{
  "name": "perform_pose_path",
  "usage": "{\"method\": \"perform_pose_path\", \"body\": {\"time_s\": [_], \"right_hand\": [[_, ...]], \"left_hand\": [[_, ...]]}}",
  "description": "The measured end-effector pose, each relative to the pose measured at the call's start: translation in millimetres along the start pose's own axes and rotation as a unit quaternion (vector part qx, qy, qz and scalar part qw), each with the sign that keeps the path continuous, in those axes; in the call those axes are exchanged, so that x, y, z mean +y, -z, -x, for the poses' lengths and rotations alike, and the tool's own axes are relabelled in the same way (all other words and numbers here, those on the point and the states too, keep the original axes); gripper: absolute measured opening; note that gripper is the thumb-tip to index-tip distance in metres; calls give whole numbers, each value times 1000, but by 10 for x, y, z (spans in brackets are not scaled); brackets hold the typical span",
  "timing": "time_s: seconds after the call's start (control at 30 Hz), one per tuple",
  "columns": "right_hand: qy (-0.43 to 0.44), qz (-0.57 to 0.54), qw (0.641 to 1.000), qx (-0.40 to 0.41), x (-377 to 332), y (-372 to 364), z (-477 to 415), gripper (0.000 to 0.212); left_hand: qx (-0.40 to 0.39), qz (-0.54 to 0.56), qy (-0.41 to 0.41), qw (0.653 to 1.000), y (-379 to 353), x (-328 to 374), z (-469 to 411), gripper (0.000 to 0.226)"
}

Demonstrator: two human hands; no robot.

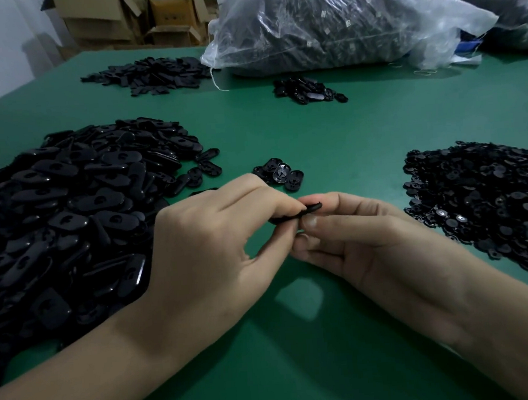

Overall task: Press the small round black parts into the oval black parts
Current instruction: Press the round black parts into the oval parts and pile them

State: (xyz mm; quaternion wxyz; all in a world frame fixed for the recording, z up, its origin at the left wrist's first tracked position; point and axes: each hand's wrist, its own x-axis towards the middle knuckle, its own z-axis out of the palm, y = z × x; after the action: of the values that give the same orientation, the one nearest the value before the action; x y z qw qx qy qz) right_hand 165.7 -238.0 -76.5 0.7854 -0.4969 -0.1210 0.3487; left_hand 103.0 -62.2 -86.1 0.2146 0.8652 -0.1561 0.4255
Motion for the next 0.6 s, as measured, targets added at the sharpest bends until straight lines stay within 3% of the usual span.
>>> {"method": "perform_pose_path", "body": {"time_s": [0.2,0.37,0.43,0.6], "right_hand": [[49,33,998,38,55,-28,-9,22],[130,201,966,93,-2,8,-22,24],[152,254,950,99,-37,43,-44,14],[97,193,970,107,-64,129,-109,11]], "left_hand": [[-14,67,97,993,-59,-15,-20,4],[-36,142,201,969,-93,-35,-49,9],[-54,194,254,946,-107,-60,-45,13],[-73,197,286,935,-105,-87,-44,25]]}}
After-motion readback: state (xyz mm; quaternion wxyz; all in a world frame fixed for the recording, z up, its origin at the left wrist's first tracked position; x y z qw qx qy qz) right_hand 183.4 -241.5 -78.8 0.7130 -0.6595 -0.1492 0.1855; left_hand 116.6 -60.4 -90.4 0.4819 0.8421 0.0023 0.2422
